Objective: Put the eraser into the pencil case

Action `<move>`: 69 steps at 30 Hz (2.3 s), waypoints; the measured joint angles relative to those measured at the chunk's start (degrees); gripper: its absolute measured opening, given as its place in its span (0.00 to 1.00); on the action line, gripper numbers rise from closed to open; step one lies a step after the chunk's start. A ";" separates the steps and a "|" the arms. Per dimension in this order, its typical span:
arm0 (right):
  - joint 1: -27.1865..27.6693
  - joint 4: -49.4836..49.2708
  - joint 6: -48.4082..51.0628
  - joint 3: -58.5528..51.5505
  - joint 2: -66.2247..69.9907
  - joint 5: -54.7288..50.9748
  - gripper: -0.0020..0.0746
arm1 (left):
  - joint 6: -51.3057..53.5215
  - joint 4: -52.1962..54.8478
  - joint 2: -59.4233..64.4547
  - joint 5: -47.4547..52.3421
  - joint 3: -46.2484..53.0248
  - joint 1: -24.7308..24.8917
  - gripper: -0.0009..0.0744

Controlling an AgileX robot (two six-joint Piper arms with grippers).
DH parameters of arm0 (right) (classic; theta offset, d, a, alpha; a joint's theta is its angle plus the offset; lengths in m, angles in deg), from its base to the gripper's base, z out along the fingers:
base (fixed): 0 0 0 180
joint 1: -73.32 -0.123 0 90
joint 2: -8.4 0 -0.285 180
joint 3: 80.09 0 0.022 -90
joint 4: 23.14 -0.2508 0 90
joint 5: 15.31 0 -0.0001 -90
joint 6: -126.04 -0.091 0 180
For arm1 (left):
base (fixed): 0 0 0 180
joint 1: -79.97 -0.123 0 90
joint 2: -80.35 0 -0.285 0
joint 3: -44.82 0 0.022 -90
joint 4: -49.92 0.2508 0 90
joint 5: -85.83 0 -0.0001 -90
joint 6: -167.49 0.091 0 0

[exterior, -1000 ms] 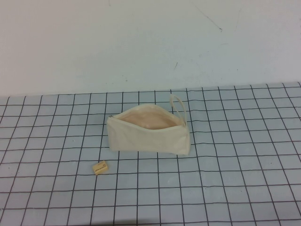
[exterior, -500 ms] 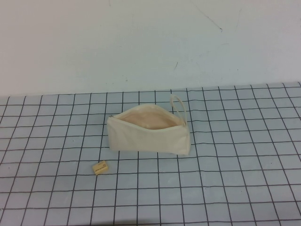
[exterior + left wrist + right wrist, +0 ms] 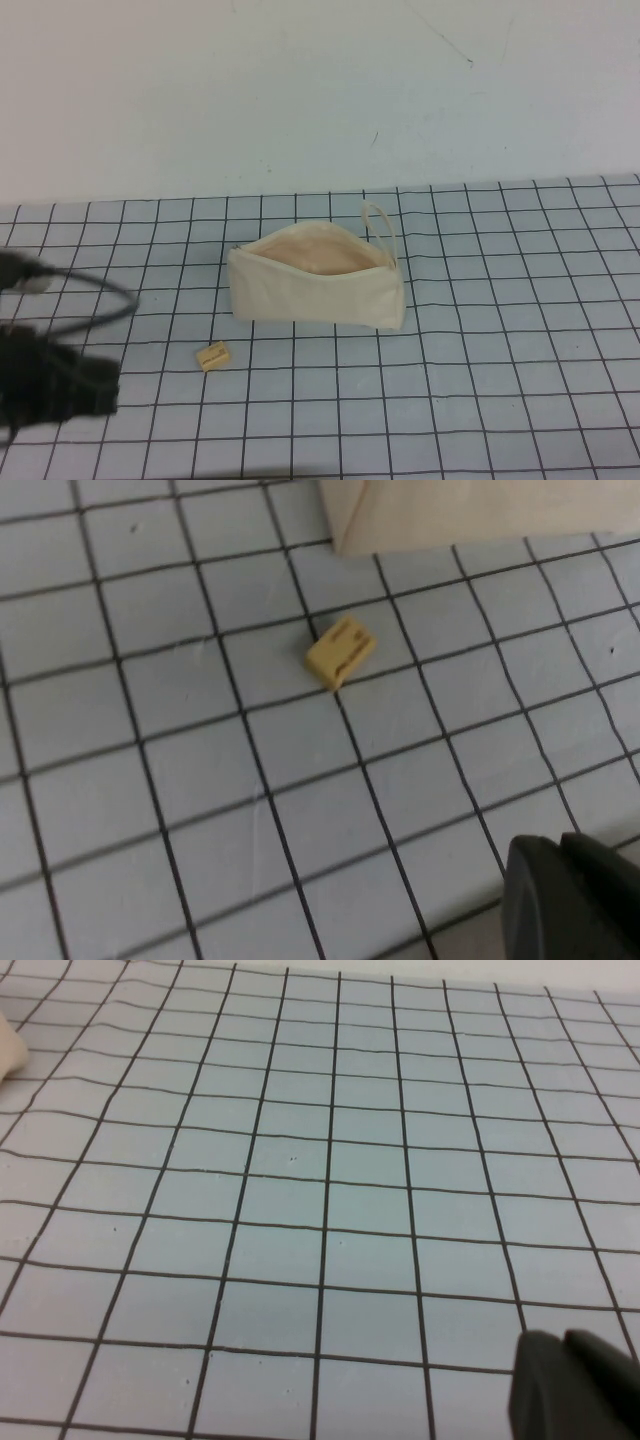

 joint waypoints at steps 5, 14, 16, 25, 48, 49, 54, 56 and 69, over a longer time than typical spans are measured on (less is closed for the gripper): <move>0.00 0.00 0.00 0.00 0.00 0.00 0.03 | 9.36 -5.45 13.77 -0.57 -8.94 0.62 0.01; 0.00 0.00 0.00 0.00 0.00 0.00 0.03 | 5.94 9.84 33.07 -2.11 -24.31 9.73 0.17; 0.00 0.00 0.00 0.00 0.00 0.00 0.03 | 3.10 12.83 36.57 -2.11 -26.66 11.13 0.31; 0.00 0.00 0.00 0.00 0.00 0.00 0.03 | 1.35 17.00 49.30 -2.00 -32.91 13.51 0.68; 0.00 0.02 0.00 0.00 0.00 0.00 0.03 | -1.50 14.91 45.14 21.89 -47.29 14.61 0.26; 0.00 0.02 0.00 0.00 0.00 0.00 0.03 | -1.59 11.96 44.11 20.68 -48.74 14.61 0.26; 0.00 0.02 0.00 0.00 0.00 0.00 0.03 | 6.29 -6.15 42.83 9.38 -51.00 14.73 0.26; 0.00 0.02 0.00 0.00 0.00 0.00 0.03 | 9.57 -10.34 44.16 6.88 -51.14 14.72 0.28; 0.00 0.02 0.00 0.00 0.00 0.00 0.03 | 6.49 -4.55 46.06 -2.35 -51.14 14.81 0.13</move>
